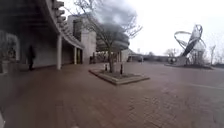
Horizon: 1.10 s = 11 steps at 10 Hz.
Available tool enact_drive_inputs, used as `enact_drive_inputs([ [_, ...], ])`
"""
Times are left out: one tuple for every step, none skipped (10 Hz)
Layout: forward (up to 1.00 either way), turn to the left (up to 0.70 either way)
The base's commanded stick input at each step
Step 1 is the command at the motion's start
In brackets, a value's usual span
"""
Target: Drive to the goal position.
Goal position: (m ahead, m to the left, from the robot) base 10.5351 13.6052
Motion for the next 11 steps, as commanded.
enact_drive_inputs([
  [0.30,0.75],
  [0.30,0.75],
  [0.30,0.75],
  [0.30,0.75],
  [0.30,0.75],
  [0.30,0.75],
  [0.30,0.67],
  [0.30,0.08],
  [0.30,-0.04],
  [0.30,-0.05],
  [0.30,0.00],
])
